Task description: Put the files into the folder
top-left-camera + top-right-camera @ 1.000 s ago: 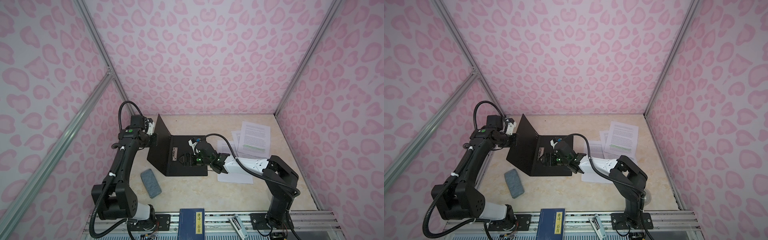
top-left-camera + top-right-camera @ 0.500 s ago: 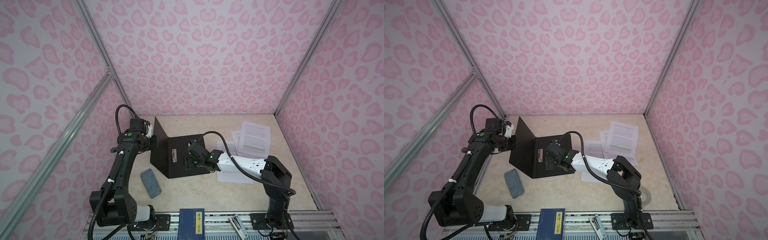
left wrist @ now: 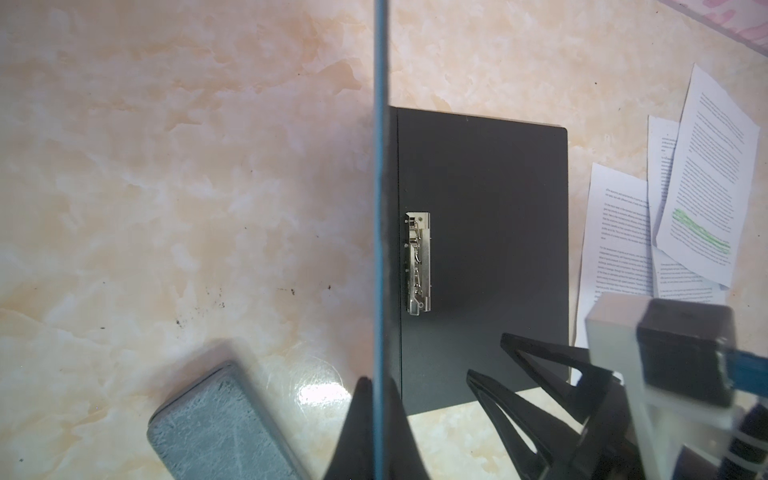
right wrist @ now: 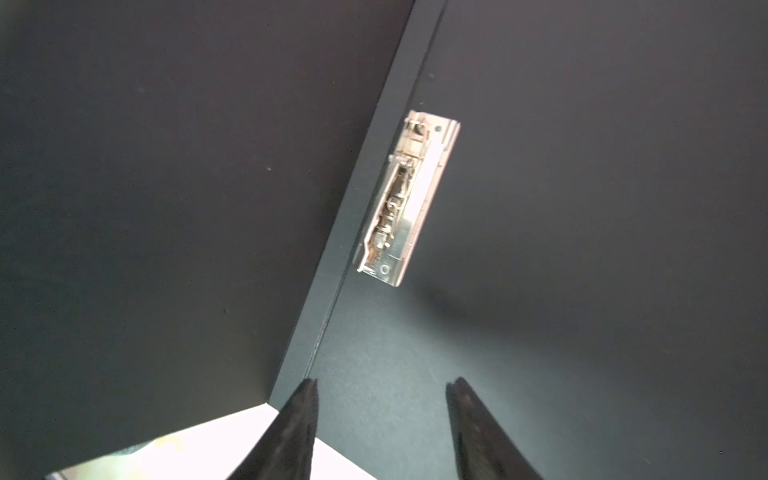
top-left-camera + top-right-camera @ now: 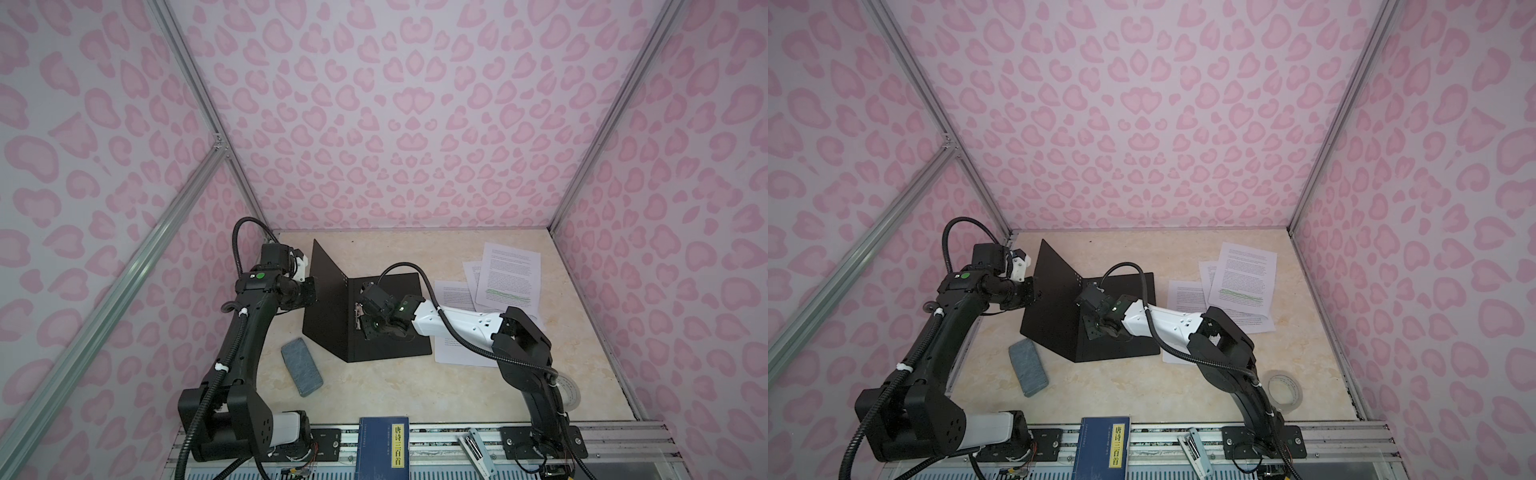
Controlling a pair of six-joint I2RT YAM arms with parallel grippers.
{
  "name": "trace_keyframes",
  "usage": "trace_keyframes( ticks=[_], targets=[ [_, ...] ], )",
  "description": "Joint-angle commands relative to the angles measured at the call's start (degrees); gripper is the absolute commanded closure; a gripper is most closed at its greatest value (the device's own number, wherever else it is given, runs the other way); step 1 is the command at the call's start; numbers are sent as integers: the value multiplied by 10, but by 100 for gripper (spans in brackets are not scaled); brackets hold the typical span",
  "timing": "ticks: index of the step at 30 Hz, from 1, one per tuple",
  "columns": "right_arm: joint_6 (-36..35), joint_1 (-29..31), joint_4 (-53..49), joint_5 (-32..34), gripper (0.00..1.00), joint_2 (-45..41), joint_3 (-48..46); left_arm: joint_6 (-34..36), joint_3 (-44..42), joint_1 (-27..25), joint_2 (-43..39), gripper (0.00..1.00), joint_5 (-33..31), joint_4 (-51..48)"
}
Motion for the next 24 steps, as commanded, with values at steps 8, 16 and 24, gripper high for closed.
trace_keyframes(
  ticks=[8,16,24],
  targets=[
    [-1,-14,-9,-40,58,54,44,25,5,0,2,96,21,-38],
    [16,-28,13,-78,68,72,37,19,-1,0,-4,97,35,-36],
    [33,-35,63,-117,70,79,18,15,-7,0,-7,96,45,-42]
  ],
)
